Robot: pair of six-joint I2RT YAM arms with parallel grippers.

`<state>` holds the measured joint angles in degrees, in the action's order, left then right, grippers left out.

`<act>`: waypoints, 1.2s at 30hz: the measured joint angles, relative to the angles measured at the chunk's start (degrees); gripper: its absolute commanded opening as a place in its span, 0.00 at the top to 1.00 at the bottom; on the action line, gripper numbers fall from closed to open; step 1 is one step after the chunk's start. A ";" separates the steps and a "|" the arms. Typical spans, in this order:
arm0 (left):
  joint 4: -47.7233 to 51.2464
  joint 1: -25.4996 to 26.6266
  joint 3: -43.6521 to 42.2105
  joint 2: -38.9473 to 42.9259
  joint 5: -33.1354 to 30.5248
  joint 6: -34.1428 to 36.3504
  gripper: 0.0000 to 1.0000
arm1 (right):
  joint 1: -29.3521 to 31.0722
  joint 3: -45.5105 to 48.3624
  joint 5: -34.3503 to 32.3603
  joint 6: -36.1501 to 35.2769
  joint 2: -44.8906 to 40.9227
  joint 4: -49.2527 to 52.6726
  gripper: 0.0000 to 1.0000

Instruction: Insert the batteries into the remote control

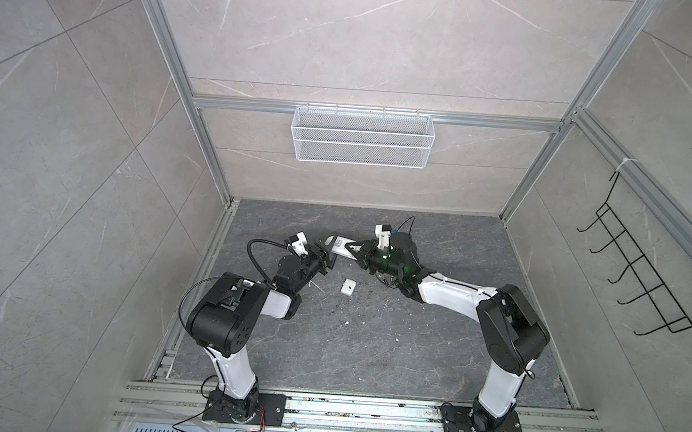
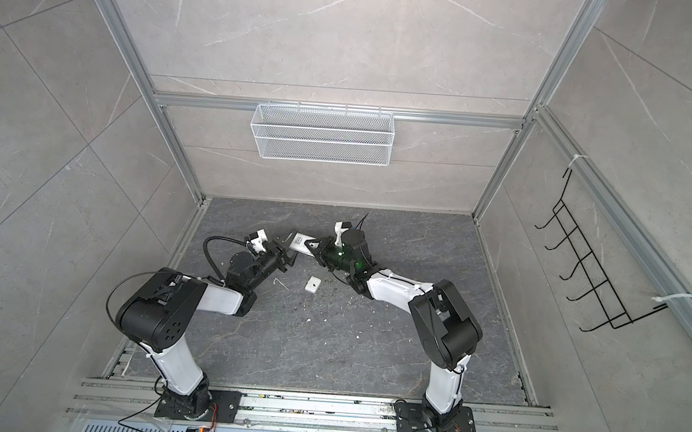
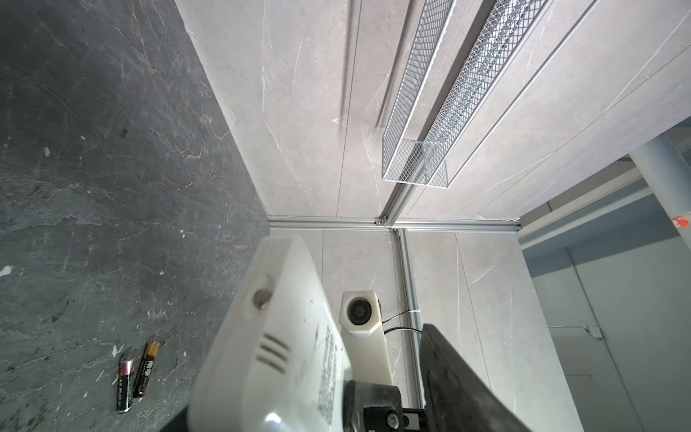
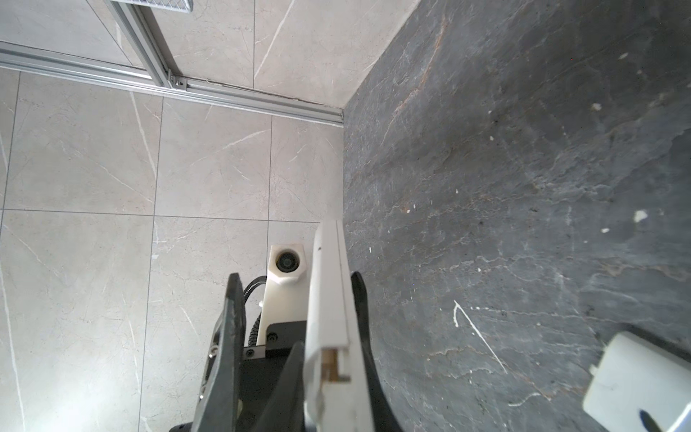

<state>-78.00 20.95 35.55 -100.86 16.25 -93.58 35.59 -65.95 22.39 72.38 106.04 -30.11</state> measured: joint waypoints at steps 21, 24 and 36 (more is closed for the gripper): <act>0.02 -0.83 1.84 -0.76 2.27 -2.08 0.92 | 0.66 -0.26 2.67 3.96 1.07 -4.98 0.74; 0.04 -1.16 1.84 -0.76 2.32 -1.64 0.99 | 0.66 -0.26 2.67 3.52 1.22 -4.52 0.54; -0.11 -7.10 -4.00 -2.10 5.09 6.62 1.00 | -3.96 1.49 -6.67 -20.04 -7.23 26.77 0.28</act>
<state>-78.11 13.85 31.55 -102.96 21.34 -86.96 31.64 -64.47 15.73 52.34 98.80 -3.33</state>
